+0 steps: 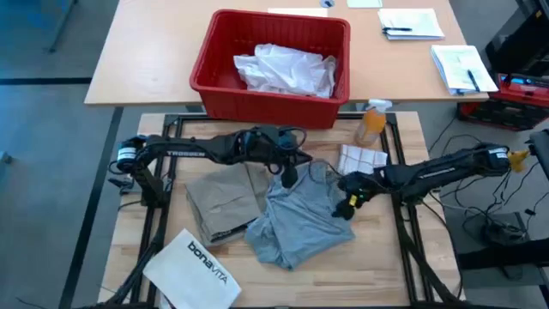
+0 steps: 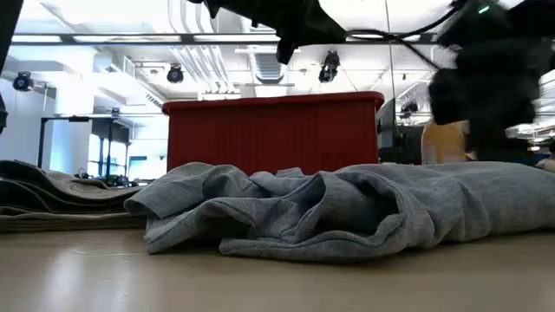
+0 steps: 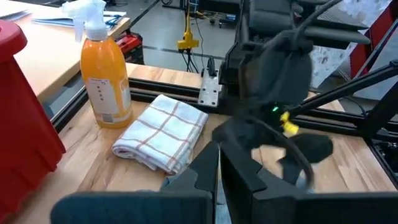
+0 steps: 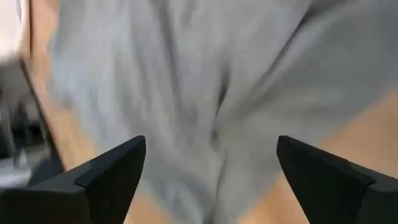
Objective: Fold laundry
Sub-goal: Fold the gray shirt
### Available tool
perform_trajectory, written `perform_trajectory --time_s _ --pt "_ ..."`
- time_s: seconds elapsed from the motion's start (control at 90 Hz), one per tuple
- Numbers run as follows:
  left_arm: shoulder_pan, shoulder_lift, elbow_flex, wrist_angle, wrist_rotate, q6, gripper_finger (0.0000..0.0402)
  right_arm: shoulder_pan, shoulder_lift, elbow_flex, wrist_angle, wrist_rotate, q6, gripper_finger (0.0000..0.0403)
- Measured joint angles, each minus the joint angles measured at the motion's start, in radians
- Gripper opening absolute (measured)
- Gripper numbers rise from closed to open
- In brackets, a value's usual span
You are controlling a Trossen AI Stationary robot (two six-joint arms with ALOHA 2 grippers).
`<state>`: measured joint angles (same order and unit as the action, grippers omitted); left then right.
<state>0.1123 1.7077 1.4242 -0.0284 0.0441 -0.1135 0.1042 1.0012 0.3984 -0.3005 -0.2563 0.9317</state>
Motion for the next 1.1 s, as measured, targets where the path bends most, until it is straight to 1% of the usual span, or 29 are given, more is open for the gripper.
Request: perform_trajectory --time_s 0.1,0.2,0.267,0.422,0.589,0.711,0.911,1.1 --pt "0.0 0.0 0.0 0.0 0.0 0.0 0.0 0.102 -0.042 -0.017 -0.016 -0.014 0.06 0.0344" --pt "0.0 0.0 0.0 0.0 0.0 0.0 0.0 0.189 -0.042 -0.041 -0.001 0.027 0.108 0.0344" --pt "0.0 0.0 0.0 -0.001 0.0 0.0 0.0 0.219 -0.031 -0.07 0.01 0.04 0.137 0.0344" --pt "0.0 0.0 0.0 -0.001 0.0 0.0 0.0 0.247 -0.031 -0.087 0.175 0.04 0.188 0.0344" --pt "0.0 0.0 0.0 -0.002 0.0 0.0 0.0 0.253 -0.008 -0.077 0.181 0.056 0.181 0.0344" --pt "0.0 0.0 0.0 -0.002 0.0 0.0 0.0 0.254 0.04 -0.084 0.178 0.056 0.168 0.0344" --pt "0.0 0.0 0.0 -0.002 0.0 0.0 0.0 0.254 0.115 -0.083 0.321 0.021 0.168 0.0344" --pt "0.0 0.0 0.0 -0.002 0.0 0.0 0.0 0.254 0.166 -0.082 0.332 0.029 0.167 0.0344"
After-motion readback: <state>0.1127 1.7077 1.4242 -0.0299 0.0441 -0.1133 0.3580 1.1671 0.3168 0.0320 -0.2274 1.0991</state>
